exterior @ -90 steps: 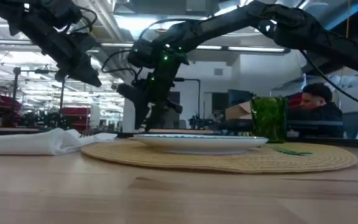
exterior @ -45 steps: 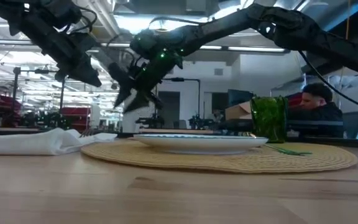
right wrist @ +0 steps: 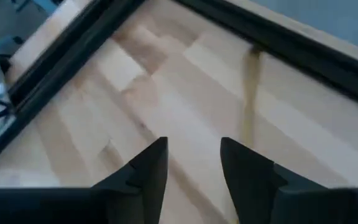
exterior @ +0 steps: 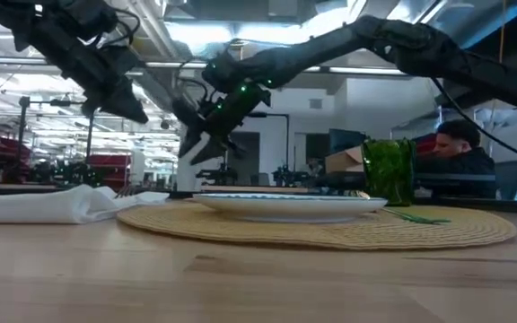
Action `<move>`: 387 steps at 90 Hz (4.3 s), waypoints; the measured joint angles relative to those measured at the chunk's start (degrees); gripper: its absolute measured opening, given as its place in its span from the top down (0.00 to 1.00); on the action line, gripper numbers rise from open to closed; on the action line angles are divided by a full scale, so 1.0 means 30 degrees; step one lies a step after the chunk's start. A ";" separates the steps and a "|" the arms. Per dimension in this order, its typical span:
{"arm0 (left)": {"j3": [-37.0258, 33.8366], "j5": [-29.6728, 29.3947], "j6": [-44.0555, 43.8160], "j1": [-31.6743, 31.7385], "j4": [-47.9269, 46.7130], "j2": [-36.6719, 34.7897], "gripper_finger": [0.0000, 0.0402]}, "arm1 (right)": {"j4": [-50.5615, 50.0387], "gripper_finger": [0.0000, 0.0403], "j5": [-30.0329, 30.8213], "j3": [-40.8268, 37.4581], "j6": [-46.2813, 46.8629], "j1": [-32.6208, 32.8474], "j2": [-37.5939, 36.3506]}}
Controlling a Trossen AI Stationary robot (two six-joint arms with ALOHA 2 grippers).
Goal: Set table place
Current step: Put the gold table knife to the right of the green spoon on the brown place mat
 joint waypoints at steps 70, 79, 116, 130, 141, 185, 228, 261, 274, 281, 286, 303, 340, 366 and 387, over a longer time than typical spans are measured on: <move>0.0007 0.0015 0.0127 0.0000 0.0248 0.0000 1.00 | 0.0164 0.66 -0.0618 -0.0007 -0.0084 0.0234 0.0000; 0.0007 0.0015 0.0128 0.0000 0.0256 0.0000 1.00 | 0.0123 0.66 -0.0698 -0.0007 -0.0084 0.0234 0.0000; 0.0007 0.0017 0.0134 0.0000 0.0305 0.0000 1.00 | -0.0101 0.66 -0.0543 -0.0007 -0.0588 0.0233 -0.0121; 0.0007 0.0019 0.0134 -0.0007 0.0435 0.0000 1.00 | -0.1956 0.66 -0.0022 0.0000 -0.0594 0.0250 -0.0211; 0.0007 0.0019 0.0136 -0.0006 0.0460 0.0000 1.00 | -0.2403 0.66 0.0961 -0.0007 -0.0709 0.0451 -0.0211; 0.0007 0.0019 0.0047 -0.0007 0.0436 0.0000 1.00 | -0.4869 0.66 0.3299 -0.0182 -0.1400 0.0835 -0.0197; 0.0007 0.0019 0.0039 -0.0007 0.0344 0.0000 1.00 | -0.7720 0.66 0.2736 -0.0188 -0.0042 0.2135 -0.0169; 0.0007 -0.0233 0.0105 -0.0007 0.0242 0.0409 1.00 | -0.5641 0.69 0.2275 0.0010 -0.2655 0.1951 -0.0364; 0.0007 -0.2026 -0.0019 0.0058 0.0277 0.2455 1.00 | -0.5968 0.86 0.2213 0.0007 -0.4070 0.1342 -0.0364; 0.0007 -0.2106 -0.0012 0.0173 0.1337 0.4145 1.00 | -0.6149 0.96 0.2253 0.0007 -0.4820 0.1049 -0.0364; 0.0007 -0.2101 -0.0012 0.0175 0.2501 0.5415 1.00 | -0.6274 0.98 0.2253 0.0001 -0.5255 0.0903 -0.0427; 0.0000 -0.2091 0.0039 0.1314 0.6090 0.8787 1.00 | -0.7284 0.99 0.2983 -0.0003 -0.6158 0.0378 -0.1422; 0.0168 0.1279 -0.0072 0.4441 0.9190 1.1424 1.00 | -0.8516 1.00 0.5065 -0.0034 -0.7791 0.0349 -0.4005; 0.0337 0.1820 -0.0369 0.4798 1.0587 1.3018 1.00 | -0.8380 1.00 0.5448 -0.0435 -0.7820 0.0738 -0.4248; 0.2021 0.1818 -0.0416 0.5056 1.0597 1.4991 1.00 | -0.8028 1.00 0.5390 -0.1472 -0.7357 0.1151 -0.4248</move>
